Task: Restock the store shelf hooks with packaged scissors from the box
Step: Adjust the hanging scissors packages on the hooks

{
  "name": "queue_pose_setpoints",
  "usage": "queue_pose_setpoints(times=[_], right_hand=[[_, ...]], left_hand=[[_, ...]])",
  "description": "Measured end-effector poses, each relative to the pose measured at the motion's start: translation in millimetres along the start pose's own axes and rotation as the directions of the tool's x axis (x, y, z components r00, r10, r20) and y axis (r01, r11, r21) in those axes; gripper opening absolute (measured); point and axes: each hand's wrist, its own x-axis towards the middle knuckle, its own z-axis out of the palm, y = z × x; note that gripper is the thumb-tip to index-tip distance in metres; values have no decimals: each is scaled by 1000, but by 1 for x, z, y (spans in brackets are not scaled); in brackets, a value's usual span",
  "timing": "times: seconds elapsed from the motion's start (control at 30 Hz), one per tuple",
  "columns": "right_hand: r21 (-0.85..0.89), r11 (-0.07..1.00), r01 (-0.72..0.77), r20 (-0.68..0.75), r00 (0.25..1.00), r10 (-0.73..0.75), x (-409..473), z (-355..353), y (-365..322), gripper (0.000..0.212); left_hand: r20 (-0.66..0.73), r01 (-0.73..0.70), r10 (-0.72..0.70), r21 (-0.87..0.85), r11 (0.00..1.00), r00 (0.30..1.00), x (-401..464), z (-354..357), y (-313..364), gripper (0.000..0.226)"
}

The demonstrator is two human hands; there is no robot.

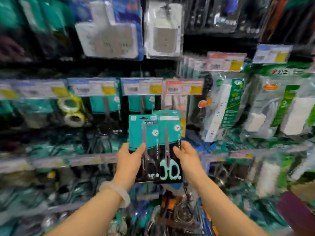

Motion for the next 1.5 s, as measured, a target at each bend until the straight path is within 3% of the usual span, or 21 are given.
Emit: queue_pose_setpoints(times=[0.17, 0.4, 0.73, 0.93, 1.13, 1.5], right_hand=[[6, 1000, 14, 117, 993, -14, 11, 46, -15, 20], [-34, 989, 141, 123, 983, -136, 26, 61, -33, 11], [-20, 968, 250, 140, 959, -245, 31, 55, -32, 19], [-57, 965, 256, 121, 961, -248, 42, 55, -45, 7], [-1, 991, 137, 74, 988, -136, 44, 64, -45, 9], [-122, 969, 216, 32, 976, -214, 42, 71, -36, 14]], left_hand=[[-109, -31, 32, 3, 1000, 994, 16, -40, 13, 9], [-160, -48, 41, -41, 998, 986, 24, -57, 23, 9], [-176, -41, 20, -118, 992, 984, 34, -52, 25, 7], [-184, -38, 12, -138, 990, 983, 33, -51, 28, 11], [-213, -61, 36, -109, 992, 976, 28, -52, 28, 6], [-229, -56, 40, -62, 997, 973, 19, -68, 22, 6]])
